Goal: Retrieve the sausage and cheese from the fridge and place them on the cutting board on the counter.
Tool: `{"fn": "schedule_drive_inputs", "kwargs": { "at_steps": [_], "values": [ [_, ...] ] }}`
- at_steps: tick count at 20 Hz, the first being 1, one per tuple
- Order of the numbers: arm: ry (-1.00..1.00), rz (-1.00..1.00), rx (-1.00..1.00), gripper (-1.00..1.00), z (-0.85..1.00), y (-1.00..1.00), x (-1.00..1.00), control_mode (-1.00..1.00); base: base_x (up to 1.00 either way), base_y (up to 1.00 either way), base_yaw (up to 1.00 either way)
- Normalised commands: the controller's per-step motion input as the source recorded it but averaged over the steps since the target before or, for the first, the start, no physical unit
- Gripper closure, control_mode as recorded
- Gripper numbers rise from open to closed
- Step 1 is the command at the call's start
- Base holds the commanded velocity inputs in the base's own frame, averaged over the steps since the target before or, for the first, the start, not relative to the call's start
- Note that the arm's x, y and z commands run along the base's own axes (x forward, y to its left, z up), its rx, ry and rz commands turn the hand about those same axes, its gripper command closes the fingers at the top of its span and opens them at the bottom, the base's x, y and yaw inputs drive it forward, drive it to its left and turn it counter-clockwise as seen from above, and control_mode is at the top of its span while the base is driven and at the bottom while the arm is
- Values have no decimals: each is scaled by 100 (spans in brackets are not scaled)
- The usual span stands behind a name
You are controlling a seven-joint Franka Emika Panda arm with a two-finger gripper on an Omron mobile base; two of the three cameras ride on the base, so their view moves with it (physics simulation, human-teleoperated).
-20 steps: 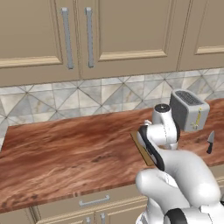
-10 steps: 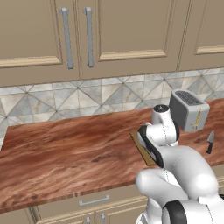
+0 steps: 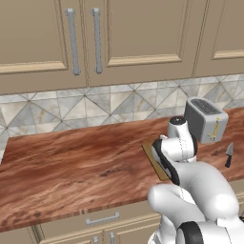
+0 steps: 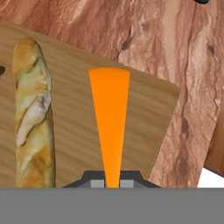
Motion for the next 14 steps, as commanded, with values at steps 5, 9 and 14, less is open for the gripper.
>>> {"fn": "schedule_drive_inputs", "kwargs": {
  "at_steps": [5, 9, 14],
  "values": [
    [0, 0, 0, 100, 0, 0, 19, -100, 0, 0, 0],
    [0, 0, 0, 100, 0, 0, 25, -100, 0, 0, 0],
    [0, 0, 0, 100, -4, 0, 15, -100, 0, 0, 0]
  ]
}}
